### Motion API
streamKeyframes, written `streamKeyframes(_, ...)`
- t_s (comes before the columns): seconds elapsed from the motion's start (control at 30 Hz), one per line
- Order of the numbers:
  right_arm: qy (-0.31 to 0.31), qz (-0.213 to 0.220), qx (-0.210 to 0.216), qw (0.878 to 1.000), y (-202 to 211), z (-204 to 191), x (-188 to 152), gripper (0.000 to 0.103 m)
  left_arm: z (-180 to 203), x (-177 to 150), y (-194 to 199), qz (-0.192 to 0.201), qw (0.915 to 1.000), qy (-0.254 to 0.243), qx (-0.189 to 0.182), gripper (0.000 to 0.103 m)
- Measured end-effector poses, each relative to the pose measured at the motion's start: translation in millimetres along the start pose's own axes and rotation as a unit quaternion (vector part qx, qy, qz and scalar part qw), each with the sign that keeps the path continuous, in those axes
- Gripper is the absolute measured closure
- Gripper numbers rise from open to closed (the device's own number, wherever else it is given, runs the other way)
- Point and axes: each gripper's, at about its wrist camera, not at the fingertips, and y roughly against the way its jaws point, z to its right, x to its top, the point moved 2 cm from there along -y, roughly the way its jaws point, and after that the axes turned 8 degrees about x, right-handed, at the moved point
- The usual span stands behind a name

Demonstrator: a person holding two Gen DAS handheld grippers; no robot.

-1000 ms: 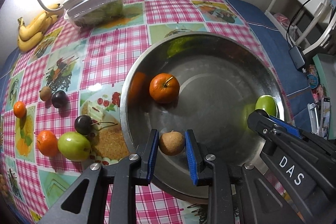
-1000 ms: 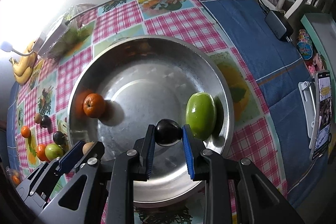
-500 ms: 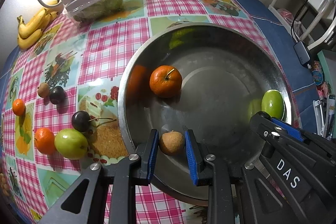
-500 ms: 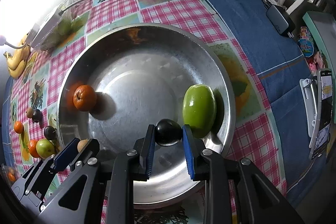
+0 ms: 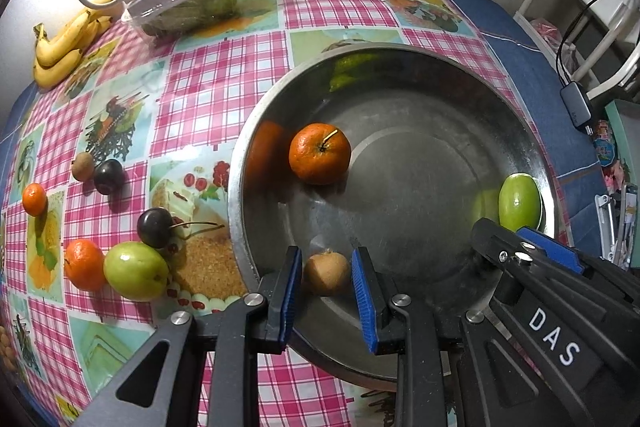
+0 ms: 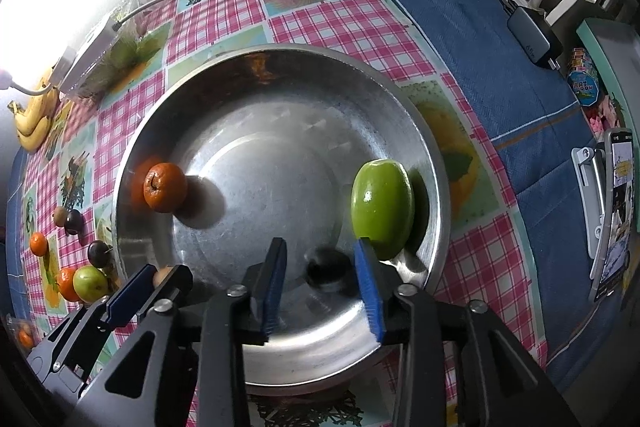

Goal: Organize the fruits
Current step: 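Open the right tool to drop the plum in the bowl while the left tool releases the kiwi, then withdraw both open tools from the steel bowl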

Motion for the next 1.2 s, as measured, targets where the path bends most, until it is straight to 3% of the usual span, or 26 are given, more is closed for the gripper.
streamKeyframes(0.4,0.002,0.045,0.008,0.999,37,-5,3,0.063,-11,5,22,0.025,0.9994,0.020,-0.010,0.073)
streamKeyframes(0.73,0.007,0.046,0.001,0.999,37,-3,3,0.063,-35,4,31,0.033,0.9971,0.068,0.009,0.074)
streamKeyframes(0.83,0.017,0.046,-0.007,0.999,35,-5,3,0.046,-49,3,30,0.032,0.9945,0.096,0.029,0.073)
streamKeyframes(0.87,0.020,0.046,-0.008,0.999,35,-6,3,0.045,-53,3,29,0.030,0.9934,0.106,0.032,0.069)
streamKeyframes(0.97,0.028,0.043,-0.011,0.999,31,-8,4,0.037,-67,0,27,0.023,0.9893,0.137,0.045,0.040)
streamKeyframes(1.2,0.039,0.038,-0.021,0.998,24,-9,3,0.027,-87,-5,24,0.016,0.9831,0.166,0.075,0.026)
